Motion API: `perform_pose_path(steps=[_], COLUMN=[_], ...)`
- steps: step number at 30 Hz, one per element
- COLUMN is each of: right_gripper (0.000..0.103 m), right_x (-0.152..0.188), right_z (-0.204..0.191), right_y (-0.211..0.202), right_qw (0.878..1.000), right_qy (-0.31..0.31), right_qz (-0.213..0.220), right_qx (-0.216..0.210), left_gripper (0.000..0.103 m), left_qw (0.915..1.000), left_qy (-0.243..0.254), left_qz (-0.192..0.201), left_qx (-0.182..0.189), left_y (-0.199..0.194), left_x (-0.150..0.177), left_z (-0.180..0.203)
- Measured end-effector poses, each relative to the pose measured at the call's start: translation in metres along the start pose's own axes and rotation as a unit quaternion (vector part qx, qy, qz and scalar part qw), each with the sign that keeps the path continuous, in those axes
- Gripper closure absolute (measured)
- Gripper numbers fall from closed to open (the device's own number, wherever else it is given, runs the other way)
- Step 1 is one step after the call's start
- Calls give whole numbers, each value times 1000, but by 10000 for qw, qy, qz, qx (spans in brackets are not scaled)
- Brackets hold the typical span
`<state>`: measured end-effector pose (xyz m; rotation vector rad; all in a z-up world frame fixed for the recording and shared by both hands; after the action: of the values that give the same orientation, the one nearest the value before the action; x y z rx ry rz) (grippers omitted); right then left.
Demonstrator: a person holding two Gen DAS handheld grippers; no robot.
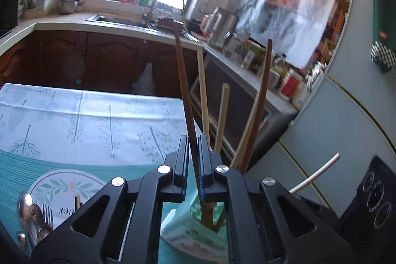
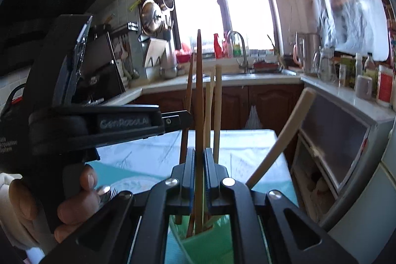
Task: Organize utensils
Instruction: 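Release both chopsticks into the green holder by opening both grippers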
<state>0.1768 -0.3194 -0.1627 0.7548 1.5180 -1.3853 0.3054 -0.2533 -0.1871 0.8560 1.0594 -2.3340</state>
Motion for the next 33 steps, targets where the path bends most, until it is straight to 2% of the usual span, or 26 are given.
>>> perform_pose_path(steps=[5,7,9,11,23,27,30,33], right_gripper=[96,96,96,96,96,96,96,96], right_x=[9,9,7,5,8,11,12,11], right_z=[-2,-1,-1,-2,-5,-4,-4,-5], right_y=[1,-1,-4,-7,-7,-6,-7,-9], right_qw=[9991,9989,9991,9992,9985,9982,9979,9976], right_qy=[76,79,57,6,39,95,147,156], right_qz=[-400,-437,-404,-382,-493,-525,-547,-557], right_qx=[-134,-135,-146,-140,-231,-259,-311,-381], left_gripper=[98,90,66,56,56,57,62,62], left_qw=[9987,9973,9951,9945,9784,9743,9743,9714], left_qy=[102,109,44,-2,16,-19,266,541], left_qz=[-458,-648,-873,-904,-1591,-1623,-1457,-1369], left_qx=[182,324,458,527,1316,1560,1700,1863], left_y=[2,3,6,7,43,45,31,9], left_x=[13,15,16,12,9,9,7,5], left_z=[3,5,4,3,17,23,32,44])
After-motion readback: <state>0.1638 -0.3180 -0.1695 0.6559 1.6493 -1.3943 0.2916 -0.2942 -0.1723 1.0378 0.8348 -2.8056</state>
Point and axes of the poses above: each gripper's, at about its wrist camera, not at the fingertips, and y roughly the way its jaws point, z to its right, x to its underside, the point moved 9 cm from there along y, roughly the way its jaws point, and after that the axes turned 13 degrees about -y, right-handed, at the moved point
